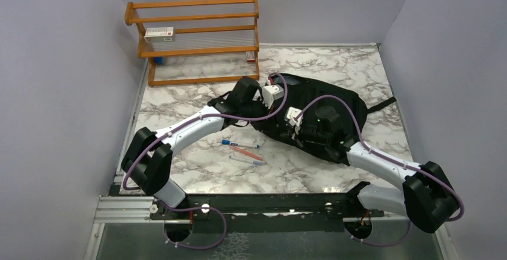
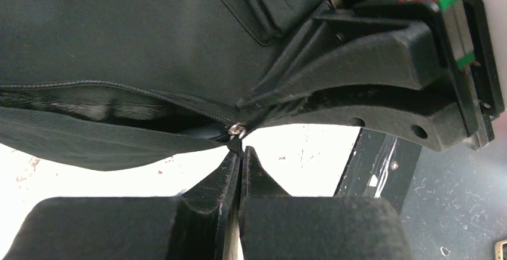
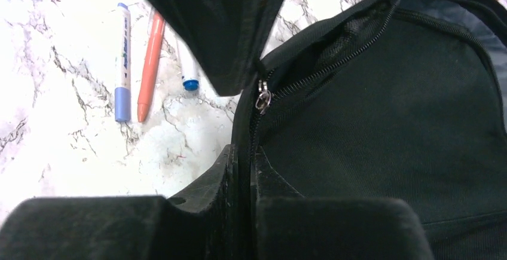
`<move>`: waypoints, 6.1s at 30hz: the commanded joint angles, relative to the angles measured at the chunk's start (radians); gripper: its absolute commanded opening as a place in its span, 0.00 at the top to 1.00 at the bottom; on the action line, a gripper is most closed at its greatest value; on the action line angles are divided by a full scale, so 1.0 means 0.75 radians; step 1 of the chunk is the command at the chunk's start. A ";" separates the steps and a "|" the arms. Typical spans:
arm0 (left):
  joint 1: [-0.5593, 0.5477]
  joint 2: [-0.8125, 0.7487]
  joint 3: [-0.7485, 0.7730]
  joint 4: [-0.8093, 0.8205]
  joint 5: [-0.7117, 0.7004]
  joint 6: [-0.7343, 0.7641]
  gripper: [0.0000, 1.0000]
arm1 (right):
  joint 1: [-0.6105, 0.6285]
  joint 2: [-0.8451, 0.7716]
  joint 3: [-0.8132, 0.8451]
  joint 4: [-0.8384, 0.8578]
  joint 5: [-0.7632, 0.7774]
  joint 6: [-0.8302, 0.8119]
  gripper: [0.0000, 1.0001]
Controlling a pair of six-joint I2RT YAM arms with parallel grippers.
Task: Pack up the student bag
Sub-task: Zip the student bag at the center of the board.
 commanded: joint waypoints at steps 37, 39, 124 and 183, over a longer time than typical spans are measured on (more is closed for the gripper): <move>0.306 0.441 0.681 -0.293 -0.246 0.127 1.00 | 0.099 -0.289 0.203 -0.704 -0.155 -0.057 0.78; 0.288 0.411 0.641 -0.280 -0.222 0.144 1.00 | 0.099 -0.338 0.182 -0.573 -0.092 0.051 0.66; 0.101 0.251 0.554 -0.500 -0.097 0.191 1.00 | 0.099 -0.165 0.223 -0.418 0.003 0.370 0.99; 0.013 -0.161 -0.332 0.090 -0.309 -0.298 1.00 | 0.099 0.691 0.767 -0.421 0.949 1.566 0.36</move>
